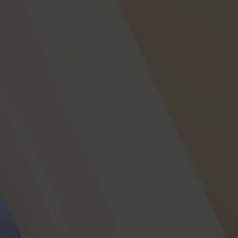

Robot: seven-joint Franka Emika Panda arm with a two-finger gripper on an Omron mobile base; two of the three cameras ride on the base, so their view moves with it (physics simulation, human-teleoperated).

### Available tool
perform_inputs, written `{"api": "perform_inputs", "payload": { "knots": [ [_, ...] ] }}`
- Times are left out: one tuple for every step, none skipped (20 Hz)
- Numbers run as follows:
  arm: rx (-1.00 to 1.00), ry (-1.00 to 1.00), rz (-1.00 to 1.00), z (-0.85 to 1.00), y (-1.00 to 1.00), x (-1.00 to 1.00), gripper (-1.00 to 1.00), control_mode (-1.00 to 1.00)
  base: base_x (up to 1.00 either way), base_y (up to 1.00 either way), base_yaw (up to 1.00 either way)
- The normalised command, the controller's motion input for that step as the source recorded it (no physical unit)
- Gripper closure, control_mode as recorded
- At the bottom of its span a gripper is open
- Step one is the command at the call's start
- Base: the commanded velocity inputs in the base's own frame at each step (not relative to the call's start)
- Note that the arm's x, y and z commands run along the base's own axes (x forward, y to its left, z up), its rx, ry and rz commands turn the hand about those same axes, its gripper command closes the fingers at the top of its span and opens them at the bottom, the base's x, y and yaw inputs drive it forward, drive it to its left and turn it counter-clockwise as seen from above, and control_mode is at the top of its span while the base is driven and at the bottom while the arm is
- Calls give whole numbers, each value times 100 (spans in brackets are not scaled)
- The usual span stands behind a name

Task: Pick up the marshmallow and place it in the cup of hot chocolate on the dining counter.

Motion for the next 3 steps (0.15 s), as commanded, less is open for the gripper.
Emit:
{"api": "perform_inputs", "payload": {
  "knots": [
    [0, -39, 13, 44, -35, -84, -100, -100, 0, 0, 0],
    [0, -39, 13, 42, -36, -78, -100, -100, 0, 0, 0],
    [0, -38, 12, 40, -37, -69, -100, -100, 0, 0, 0]
  ]
}}
